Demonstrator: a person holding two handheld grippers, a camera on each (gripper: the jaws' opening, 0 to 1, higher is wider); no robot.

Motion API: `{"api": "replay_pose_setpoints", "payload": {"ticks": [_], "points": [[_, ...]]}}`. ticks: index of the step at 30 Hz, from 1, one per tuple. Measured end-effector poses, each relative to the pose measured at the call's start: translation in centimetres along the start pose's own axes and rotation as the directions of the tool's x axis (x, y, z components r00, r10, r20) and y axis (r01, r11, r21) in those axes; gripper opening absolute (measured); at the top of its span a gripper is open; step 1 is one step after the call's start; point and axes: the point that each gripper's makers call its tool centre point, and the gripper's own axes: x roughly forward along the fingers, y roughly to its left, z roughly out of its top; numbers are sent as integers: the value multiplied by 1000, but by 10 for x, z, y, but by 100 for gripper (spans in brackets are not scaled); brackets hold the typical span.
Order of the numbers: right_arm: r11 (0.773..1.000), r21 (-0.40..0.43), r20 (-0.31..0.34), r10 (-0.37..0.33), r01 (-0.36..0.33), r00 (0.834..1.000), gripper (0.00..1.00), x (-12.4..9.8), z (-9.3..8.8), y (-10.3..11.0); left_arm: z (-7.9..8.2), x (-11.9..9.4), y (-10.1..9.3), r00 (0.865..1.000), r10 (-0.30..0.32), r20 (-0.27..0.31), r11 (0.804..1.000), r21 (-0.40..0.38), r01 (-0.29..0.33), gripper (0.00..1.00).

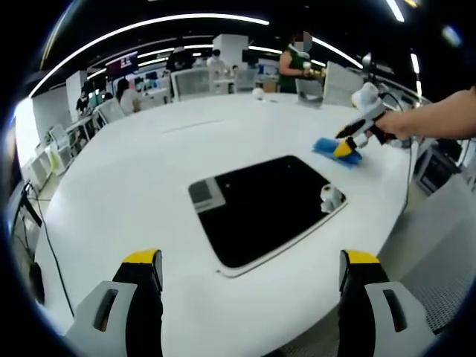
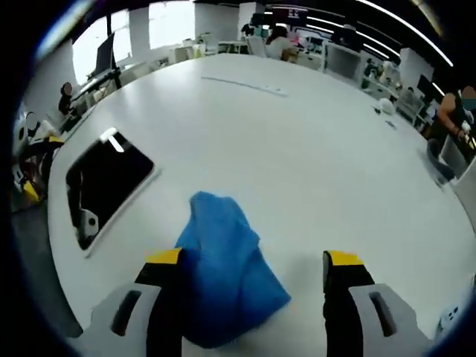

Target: Wipe the mirror surface with the cleaning cloth until all visible marks leave the cleaned area.

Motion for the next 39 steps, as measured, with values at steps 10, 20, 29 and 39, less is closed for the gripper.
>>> {"api": "replay_pose_setpoints", "payload": {"ticks": [10, 20, 29, 39], "points": [[999, 10, 152, 34, -36, 988, 100, -20, 26, 11, 10, -4, -1, 999, -7, 42, 1000, -7, 8, 100], [998, 7, 312, 57, -63, 948, 100, -62, 34, 28, 18, -10, 7, 998, -12, 68, 1000, 20, 10, 100], [999, 11, 364, 32, -38, 931, 100, -88, 5, 32, 10, -22, 16, 996, 8, 85, 1000, -13, -7, 100], [998, 38, 338, 33, -48, 941, 100, -100, -52, 47, 13, -21, 18, 992, 21, 123, 1000, -6, -21, 100]]}}
